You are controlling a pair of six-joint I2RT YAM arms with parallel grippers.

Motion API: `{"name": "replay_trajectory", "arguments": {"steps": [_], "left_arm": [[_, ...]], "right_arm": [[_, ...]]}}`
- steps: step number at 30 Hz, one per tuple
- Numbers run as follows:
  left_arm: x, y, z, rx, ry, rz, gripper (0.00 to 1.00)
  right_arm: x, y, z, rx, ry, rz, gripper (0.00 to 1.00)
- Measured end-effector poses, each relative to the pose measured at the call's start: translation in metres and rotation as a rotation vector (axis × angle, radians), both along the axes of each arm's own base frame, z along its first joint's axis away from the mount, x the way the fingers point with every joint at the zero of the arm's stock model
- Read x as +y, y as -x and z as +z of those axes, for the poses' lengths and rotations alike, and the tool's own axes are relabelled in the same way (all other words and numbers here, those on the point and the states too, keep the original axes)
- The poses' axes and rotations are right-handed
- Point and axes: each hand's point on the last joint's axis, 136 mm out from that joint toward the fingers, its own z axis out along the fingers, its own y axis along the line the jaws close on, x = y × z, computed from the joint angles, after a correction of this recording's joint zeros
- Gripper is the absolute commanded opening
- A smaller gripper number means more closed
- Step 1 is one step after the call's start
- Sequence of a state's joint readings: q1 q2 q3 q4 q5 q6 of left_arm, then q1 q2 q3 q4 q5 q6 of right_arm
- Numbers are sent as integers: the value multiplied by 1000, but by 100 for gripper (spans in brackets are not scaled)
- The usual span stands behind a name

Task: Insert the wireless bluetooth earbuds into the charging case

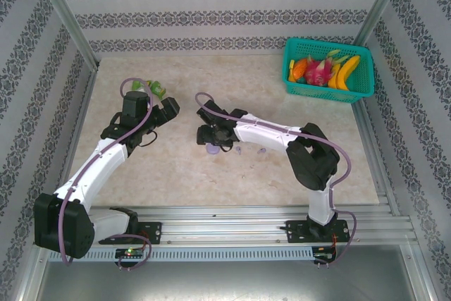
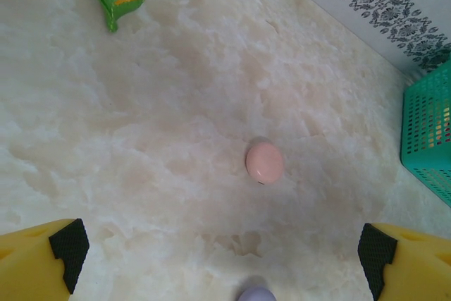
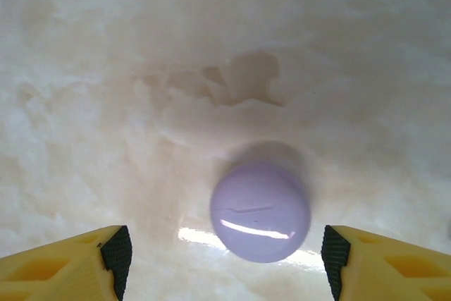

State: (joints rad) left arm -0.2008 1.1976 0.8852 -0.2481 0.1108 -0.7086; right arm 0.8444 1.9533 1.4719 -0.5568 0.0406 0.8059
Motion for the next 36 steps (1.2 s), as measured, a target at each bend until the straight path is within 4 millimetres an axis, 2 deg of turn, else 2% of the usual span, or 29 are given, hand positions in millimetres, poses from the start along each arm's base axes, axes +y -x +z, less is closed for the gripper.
{"name": "replay_trajectory", "arguments": {"steps": [5, 12, 19, 32, 36], "left_arm": [[9, 6, -1, -12, -25, 37, 100], [15, 13, 4, -35, -34, 55, 100], [15, 18, -3, 0, -41, 53, 100], [16, 18, -3, 3, -42, 54, 100], [16, 18, -3, 3, -42, 55, 100]], "right_arm": [[8, 3, 3, -55, 79, 153, 76], [-3, 2, -19, -19, 199, 260, 76], [-7, -1, -35, 13, 242, 261, 76], [-9, 0, -62, 66, 281, 217, 73], [-10, -3, -62, 63, 281, 180, 72]]}}
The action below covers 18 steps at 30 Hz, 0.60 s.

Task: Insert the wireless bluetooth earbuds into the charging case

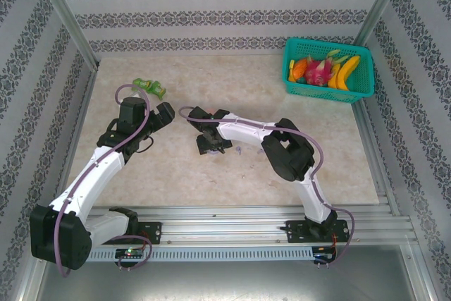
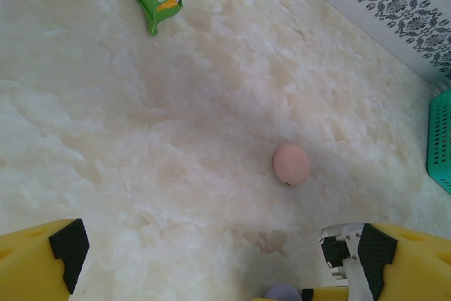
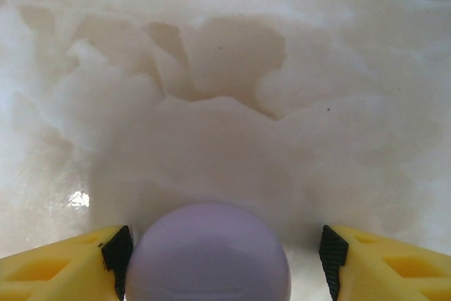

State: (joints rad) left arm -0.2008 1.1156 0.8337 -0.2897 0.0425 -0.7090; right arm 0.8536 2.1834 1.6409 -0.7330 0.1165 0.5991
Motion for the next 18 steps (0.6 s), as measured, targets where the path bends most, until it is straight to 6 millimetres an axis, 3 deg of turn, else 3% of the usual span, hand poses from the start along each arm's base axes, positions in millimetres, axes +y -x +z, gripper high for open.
{"name": "replay_trajectory", "arguments": {"steps": [18], "left_arm": [[1, 0, 0, 0, -1, 2, 100]], "right_arm": [[4, 3, 0, -17, 0, -62, 59]]}}
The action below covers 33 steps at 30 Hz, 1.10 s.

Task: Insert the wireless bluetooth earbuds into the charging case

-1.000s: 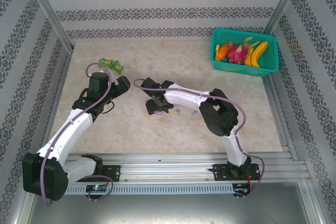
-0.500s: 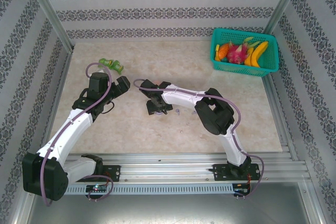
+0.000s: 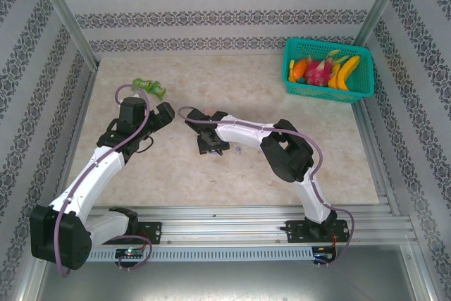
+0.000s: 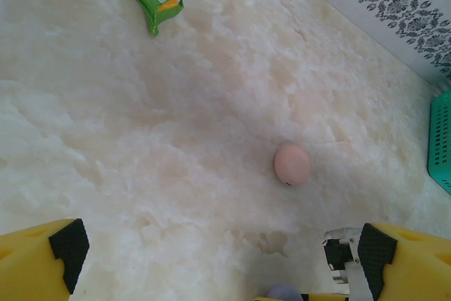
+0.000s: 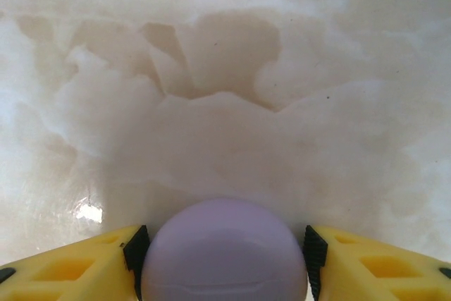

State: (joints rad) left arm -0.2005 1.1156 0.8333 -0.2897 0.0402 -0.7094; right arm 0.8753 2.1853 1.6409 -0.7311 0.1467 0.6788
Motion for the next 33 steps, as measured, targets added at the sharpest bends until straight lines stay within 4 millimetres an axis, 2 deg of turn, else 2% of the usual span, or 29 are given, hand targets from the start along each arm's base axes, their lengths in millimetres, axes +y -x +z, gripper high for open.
{"name": "replay_trajectory", "arguments": {"steps": [10, 16, 20, 28, 33], "left_arm": [[0, 0, -1, 1, 1, -2, 100], [-5, 3, -14, 18, 17, -27, 100], [-12, 3, -22, 18, 42, -58, 100], [-45, 1, -51, -17, 159, -208, 100], [-70, -4, -61, -72, 225, -319, 100]], "right_arm": [[0, 0, 1, -14, 7, -12, 43], [-3, -6, 6, -26, -5, -42, 40], [-12, -24, 26, -60, -58, -110, 39], [-41, -80, 90, -159, -278, -328, 39], [-54, -106, 102, -158, -410, -471, 39]]}}
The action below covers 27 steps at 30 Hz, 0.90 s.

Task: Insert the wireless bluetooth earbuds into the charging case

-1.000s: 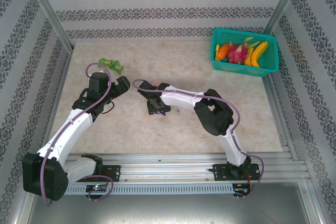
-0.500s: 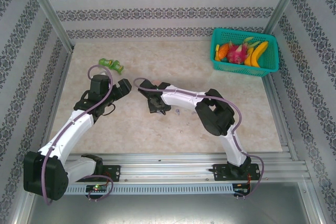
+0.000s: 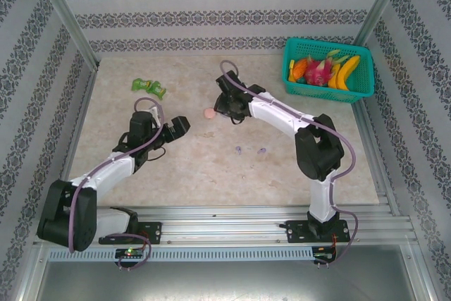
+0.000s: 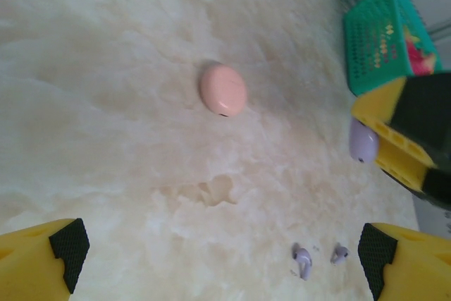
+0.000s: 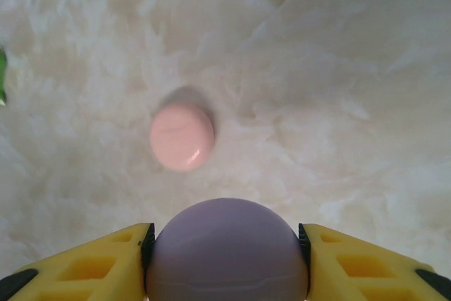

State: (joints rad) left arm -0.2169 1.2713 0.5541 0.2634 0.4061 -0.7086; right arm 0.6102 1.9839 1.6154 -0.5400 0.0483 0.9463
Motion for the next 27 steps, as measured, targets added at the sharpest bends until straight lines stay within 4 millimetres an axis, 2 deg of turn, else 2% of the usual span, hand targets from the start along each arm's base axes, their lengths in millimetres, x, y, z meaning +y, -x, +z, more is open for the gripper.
{"name": "replay_trajectory", "arguments": {"steps": [3, 7, 16, 22, 27], "left_arm": [[-20, -6, 7, -68, 32, -62, 100], [-43, -14, 16, -156, 58, -116, 96], [-81, -40, 9, -210, 93, -169, 75], [-96, -60, 10, -246, 125, -164, 68], [-102, -72, 3, -246, 144, -155, 65]], "right_arm": [[-4, -8, -1, 23, -81, -71, 39], [2, -15, -1, 42, -199, -147, 39], [15, -19, -3, 90, -389, -256, 39], [15, -13, -7, 119, -449, -308, 39], [17, -14, 5, 104, -490, -317, 39]]}}
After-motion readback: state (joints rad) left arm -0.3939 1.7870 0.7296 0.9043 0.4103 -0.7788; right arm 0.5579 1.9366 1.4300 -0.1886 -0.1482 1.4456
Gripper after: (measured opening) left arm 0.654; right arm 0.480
